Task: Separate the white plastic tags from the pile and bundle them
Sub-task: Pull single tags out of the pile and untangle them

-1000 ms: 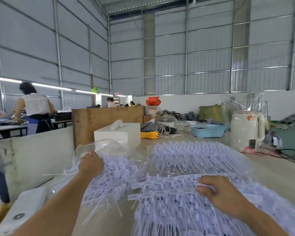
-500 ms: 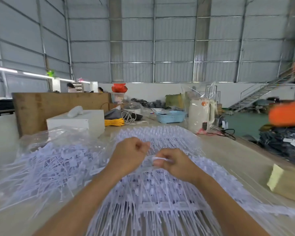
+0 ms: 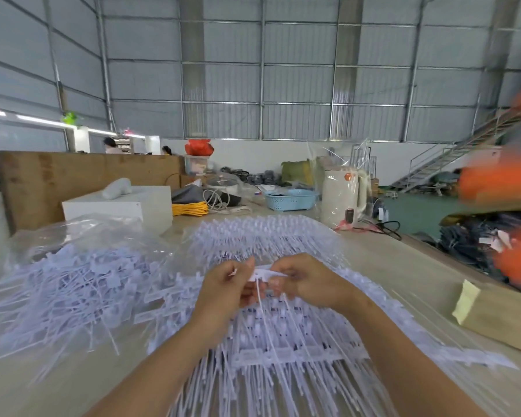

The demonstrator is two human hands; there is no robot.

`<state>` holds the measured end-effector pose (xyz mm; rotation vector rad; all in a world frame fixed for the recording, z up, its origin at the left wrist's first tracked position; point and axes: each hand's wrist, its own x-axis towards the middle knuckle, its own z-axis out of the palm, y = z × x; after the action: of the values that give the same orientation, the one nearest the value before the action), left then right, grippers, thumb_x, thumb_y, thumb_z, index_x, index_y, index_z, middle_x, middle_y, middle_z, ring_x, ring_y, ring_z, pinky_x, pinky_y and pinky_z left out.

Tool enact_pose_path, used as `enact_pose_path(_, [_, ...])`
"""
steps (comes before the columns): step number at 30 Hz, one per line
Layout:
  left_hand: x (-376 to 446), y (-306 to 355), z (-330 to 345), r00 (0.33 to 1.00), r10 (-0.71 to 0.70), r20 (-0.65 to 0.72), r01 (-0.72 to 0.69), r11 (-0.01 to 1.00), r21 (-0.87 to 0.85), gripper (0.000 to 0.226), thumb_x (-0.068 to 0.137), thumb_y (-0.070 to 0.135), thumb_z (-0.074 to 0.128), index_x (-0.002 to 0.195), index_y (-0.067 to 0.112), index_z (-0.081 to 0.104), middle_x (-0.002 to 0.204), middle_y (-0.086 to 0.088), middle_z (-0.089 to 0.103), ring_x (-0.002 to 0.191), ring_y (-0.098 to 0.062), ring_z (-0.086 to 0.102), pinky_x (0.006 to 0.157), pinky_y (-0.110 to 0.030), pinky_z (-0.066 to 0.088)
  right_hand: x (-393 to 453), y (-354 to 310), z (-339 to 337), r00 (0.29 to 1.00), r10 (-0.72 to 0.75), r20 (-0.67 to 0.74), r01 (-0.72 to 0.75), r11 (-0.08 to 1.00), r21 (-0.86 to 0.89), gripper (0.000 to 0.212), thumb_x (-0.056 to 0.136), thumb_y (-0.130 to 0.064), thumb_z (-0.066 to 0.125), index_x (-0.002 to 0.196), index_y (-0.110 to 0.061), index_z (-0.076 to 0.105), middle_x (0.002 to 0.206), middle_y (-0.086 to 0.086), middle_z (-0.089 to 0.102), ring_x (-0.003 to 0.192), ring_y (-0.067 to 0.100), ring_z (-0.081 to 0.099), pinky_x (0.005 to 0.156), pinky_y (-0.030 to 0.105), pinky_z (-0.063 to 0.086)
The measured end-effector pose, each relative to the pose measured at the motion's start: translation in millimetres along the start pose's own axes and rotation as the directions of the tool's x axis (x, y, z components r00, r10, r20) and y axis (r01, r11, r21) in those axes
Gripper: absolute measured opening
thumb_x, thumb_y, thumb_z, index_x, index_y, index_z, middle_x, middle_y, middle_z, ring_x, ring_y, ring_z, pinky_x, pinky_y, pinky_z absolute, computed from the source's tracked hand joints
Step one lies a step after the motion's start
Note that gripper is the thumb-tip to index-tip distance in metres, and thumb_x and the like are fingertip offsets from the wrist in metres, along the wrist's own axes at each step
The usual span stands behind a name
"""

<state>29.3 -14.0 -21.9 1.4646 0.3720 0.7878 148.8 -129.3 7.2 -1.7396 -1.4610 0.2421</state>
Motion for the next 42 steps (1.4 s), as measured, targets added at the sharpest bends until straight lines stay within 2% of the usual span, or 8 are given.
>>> enact_pose_path(2, [-3.6,2.4,1.6,0.993,-0.094,0.070,0.103,0.986,-0.132,0.025,0.093,0.029,0.057,0.089,0.004,0.063,0.069,-0.013,0.070,0.054,-0.021,0.066,0.051,-0.026,0.054,1.8,1.1,-0.5,0.999,-0.011,-0.045,0.009,0.999,-0.046,0.015,0.088,-0.008,0.063,0.077,0.003,0.063,0.072,0.010,0.056,0.067,0.018,0.053,0.064,0.029,0.040])
enact_pose_path(17, [-8.0,11.3,-1.5,0.977,-0.050,0.208,0.038,0.997,0.061,0.024,0.095,0.014,0.055,0.072,0.009,0.048,0.044,0.006,0.032,0.036,-0.006,0.023,0.034,-0.014,0.022,-2.8,-5.0,3.2,0.981,0.080,0.178,-0.101,0.988,0.117,0.028,0.092,-0.002,0.055,0.067,-0.014,0.057,0.045,-0.014,0.041,0.042,0.001,0.035,0.047,0.016,0.031])
enact_pose_path(21, [-11.0,16.5,-6.7,0.943,-0.095,0.319,0.047,0.987,0.156,0.023,0.094,0.013,0.056,0.073,0.009,0.050,0.044,0.006,0.030,0.035,-0.007,0.023,0.035,-0.013,0.021,-4.9,-5.5,-2.3,0.956,0.130,0.261,-0.126,0.991,-0.032,0.017,0.091,-0.006,0.058,0.086,0.009,0.062,0.058,0.000,0.039,0.049,0.007,0.032,0.052,0.019,0.030])
enact_pose_path(25, [-9.4,20.6,-5.9,0.935,-0.099,0.342,0.111,0.994,-0.015,0.019,0.088,0.013,0.059,0.073,0.009,0.048,0.044,0.005,0.026,0.032,-0.005,0.021,0.033,-0.013,0.019,-5.4,-15.5,-8.6,0.968,0.057,0.246,-0.090,0.988,0.124,0.037,0.090,-0.001,0.058,0.062,-0.024,0.064,0.050,-0.010,0.039,0.045,0.004,0.032,0.049,0.018,0.029])
enact_pose_path(30, [-10.0,27.5,-18.3,0.824,-0.052,0.564,0.289,0.895,-0.341,0.027,0.087,0.019,0.055,0.061,0.015,0.059,0.034,0.008,0.030,0.023,-0.002,0.025,0.033,-0.011,0.019,-11.7,-9.2,-24.6,0.982,-0.060,0.181,-0.013,0.926,0.376,0.019,0.086,-0.001,0.058,0.070,-0.002,0.050,0.056,-0.004,0.038,0.047,0.005,0.028,0.045,0.014,0.025])
enact_pose_path(35, [4.9,10.3,-11.5,0.971,-0.096,0.219,0.159,0.943,-0.292,0.018,0.096,0.014,0.047,0.078,0.009,0.051,0.046,0.000,0.039,0.033,-0.010,0.033,0.034,-0.017,0.029,-10.0,3.6,-31.2,0.989,0.042,-0.142,0.034,0.868,0.496,0.014,0.085,-0.011,0.057,0.075,-0.002,0.054,0.066,0.000,0.045,0.062,0.014,0.035,0.052,0.014,0.030])
enact_pose_path(38, [5.7,-5.1,-5.7,0.987,-0.094,0.132,0.114,0.981,-0.154,0.010,0.098,0.003,0.043,0.097,0.007,0.053,0.054,-0.004,0.055,0.040,-0.013,0.045,0.037,-0.021,0.035,-0.2,-3.1,-5.1,1.000,-0.024,0.001,0.023,0.956,0.292,0.012,0.092,-0.005,0.054,0.094,-0.005,0.065,0.080,0.008,0.053,0.072,0.018,0.044,0.064,0.022,0.039])
enact_pose_path(42, [6.7,-7.1,-6.8,0.993,-0.015,0.115,0.007,0.998,0.068,0.009,0.089,0.000,0.054,0.086,-0.001,0.062,0.056,-0.009,0.054,0.043,-0.014,0.044,0.042,-0.022,0.032,6.5,-11.9,25.3,0.998,-0.060,0.000,0.059,0.990,0.127,0.022,0.087,0.007,0.056,0.104,-0.002,0.067,0.084,-0.002,0.058,0.077,0.022,0.057,0.074,0.027,0.044])
